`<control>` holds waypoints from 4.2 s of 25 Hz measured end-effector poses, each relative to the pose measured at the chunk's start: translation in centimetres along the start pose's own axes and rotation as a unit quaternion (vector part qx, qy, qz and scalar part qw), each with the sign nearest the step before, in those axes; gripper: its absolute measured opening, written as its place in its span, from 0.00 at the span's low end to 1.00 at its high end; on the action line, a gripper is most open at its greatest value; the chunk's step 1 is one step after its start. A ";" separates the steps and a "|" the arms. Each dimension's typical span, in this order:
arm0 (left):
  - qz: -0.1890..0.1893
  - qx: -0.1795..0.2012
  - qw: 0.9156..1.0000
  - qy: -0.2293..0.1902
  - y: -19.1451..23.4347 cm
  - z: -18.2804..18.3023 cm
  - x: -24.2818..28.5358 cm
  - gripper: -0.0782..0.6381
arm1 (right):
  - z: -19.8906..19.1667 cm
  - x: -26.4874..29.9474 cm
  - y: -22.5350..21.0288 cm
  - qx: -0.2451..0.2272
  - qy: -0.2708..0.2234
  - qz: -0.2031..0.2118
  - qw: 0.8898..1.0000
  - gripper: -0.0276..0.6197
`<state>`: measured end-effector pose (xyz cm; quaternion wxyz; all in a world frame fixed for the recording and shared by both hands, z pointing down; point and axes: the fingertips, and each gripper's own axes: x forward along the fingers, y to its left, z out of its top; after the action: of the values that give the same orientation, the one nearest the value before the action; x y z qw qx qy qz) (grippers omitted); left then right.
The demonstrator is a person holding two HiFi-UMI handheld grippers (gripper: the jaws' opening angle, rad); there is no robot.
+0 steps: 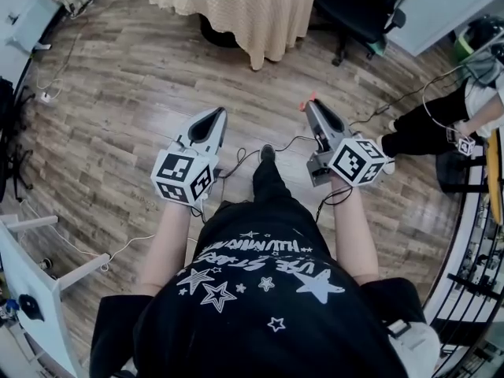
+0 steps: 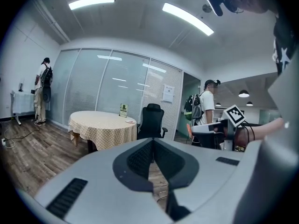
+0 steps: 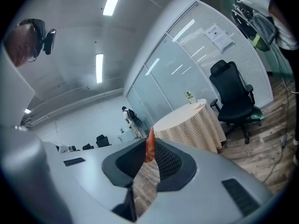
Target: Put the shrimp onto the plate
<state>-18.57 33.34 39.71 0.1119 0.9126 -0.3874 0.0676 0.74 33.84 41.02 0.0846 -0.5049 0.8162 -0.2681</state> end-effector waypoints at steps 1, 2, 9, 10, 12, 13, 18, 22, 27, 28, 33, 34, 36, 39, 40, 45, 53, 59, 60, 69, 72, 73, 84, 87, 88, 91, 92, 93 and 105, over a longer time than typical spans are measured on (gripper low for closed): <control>0.003 0.000 1.000 0.000 0.5 0.1 0.3 0.12 | 0.2 0.6 -0.3 0.000 0.001 0.002 1.000 0.13; 0.007 0.002 1.000 -0.001 1.0 0.3 0.7 0.12 | 0.6 1.3 -0.7 -0.001 0.000 0.004 1.000 0.13; 0.039 -0.006 0.999 0.004 5.4 1.2 3.7 0.12 | 3.4 7.0 -3.4 -0.001 0.008 0.017 1.000 0.13; 0.041 -0.003 0.999 0.007 5.9 1.2 4.4 0.12 | 3.7 7.9 -4.0 -0.001 0.009 0.017 1.000 0.13; 0.045 -0.001 0.999 0.010 7.0 1.5 5.9 0.12 | 4.4 9.5 -5.1 0.002 0.011 0.016 1.000 0.13; 0.045 -0.003 0.999 0.010 7.4 1.7 6.7 0.12 | 4.8 10.2 -5.7 0.003 0.012 0.016 1.000 0.13; 0.046 -0.005 0.999 0.009 9.0 3.1 10.8 0.12 | 6.7 13.4 -8.2 0.006 0.021 0.020 1.000 0.13; 0.041 -0.006 0.999 0.007 9.8 4.2 14.1 0.12 | 8.7 15.2 -10.5 0.006 0.023 0.018 1.000 0.13; 0.035 0.001 0.999 0.003 10.4 6.1 18.1 0.12 | 11.2 17.2 -13.3 0.010 0.021 0.014 1.000 0.13; 0.035 0.003 0.999 0.001 10.4 6.4 18.8 0.12 | 11.5 17.5 -13.9 0.011 0.021 0.013 1.000 0.13; 0.046 0.009 0.999 -0.001 11.1 7.3 21.6 0.12 | 13.0 19.2 -16.7 0.023 0.018 0.019 0.999 0.13; 0.049 0.008 0.999 0.000 11.3 7.4 22.0 0.12 | 13.3 19.5 -17.1 0.025 0.017 0.020 0.999 0.13; 0.053 0.006 0.999 0.001 11.6 7.5 22.9 0.12 | 13.8 20.1 -18.0 0.027 0.015 0.024 0.999 0.13; 0.053 0.016 0.998 0.007 11.6 7.6 24.6 0.12 | 14.3 20.8 -19.4 0.025 0.020 0.026 0.999 0.13; 0.052 0.021 0.998 0.009 11.5 7.8 25.3 0.12 | 14.6 20.9 -20.0 0.024 0.021 0.026 0.999 0.13; 0.049 0.025 0.998 0.009 10.8 8.9 27.1 0.12 | 16.4 20.6 -22.0 0.033 0.003 0.023 0.999 0.13; 0.038 0.032 0.999 0.015 9.9 9.1 28.3 0.12 | 15.4 19.7 -23.1 0.055 0.003 0.017 0.998 0.13; 0.022 0.034 0.999 0.019 10.6 8.8 30.2 0.12 | 16.1 20.5 -23.9 0.049 -0.004 0.008 0.999 0.13; 0.019 0.033 0.999 0.018 10.7 8.8 30.7 0.12 | 16.2 20.6 -24.2 0.049 -0.005 0.005 0.999 0.13; -0.005 0.037 0.999 0.008 12.2 10.1 34.1 0.12 | 17.2 22.5 -25.7 0.047 -0.004 -0.012 0.999 0.13; -0.009 0.030 0.999 0.011 13.7 9.8 34.6 0.12 | 16.7 24.3 -25.5 0.046 0.002 -0.011 0.999 0.13; -0.009 0.028 0.999 0.012 14.4 9.8 34.9 0.12 | 16.8 25.0 -25.5 0.045 0.004 -0.012 0.999 0.13; -0.026 0.023 0.999 0.011 23.1 12.4 40.9 0.12 | 19.9 34.6 -27.3 0.041 0.005 -0.030 0.999 0.13; -0.033 0.019 0.999 0.013 25.5 13.3 42.4 0.12 | 20.8 37.2 -27.1 0.041 0.009 -0.034 0.999 0.13; -0.037 0.019 0.999 0.014 26.2 13.5 42.8 0.12 | 21.0 38.0 -27.1 0.040 0.011 -0.035 0.999 0.13; -0.046 0.018 0.999 0.012 28.2 14.1 44.1 0.12 | 21.4 39.9 -27.3 0.036 0.018 -0.045 0.998 0.13; -0.048 0.017 0.999 0.010 28.9 14.2 44.5 0.12 | 21.5 40.5 -27.5 0.035 0.019 -0.049 0.998 0.13; -0.050 0.015 0.999 0.009 29.5 14.4 45.0 0.12 | 21.7 41.1 -27.6 0.033 0.019 -0.051 0.998 0.13; -0.094 0.018 0.995 0.013 33.5 16.0 49.6 0.12 | 24.0 45.6 -28.6 0.033 0.000 -0.085 0.996 0.13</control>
<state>-7.93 -27.66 39.81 0.1067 0.9458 -0.2972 0.0759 11.10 -24.14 41.82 0.0782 -0.5694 0.7609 -0.3010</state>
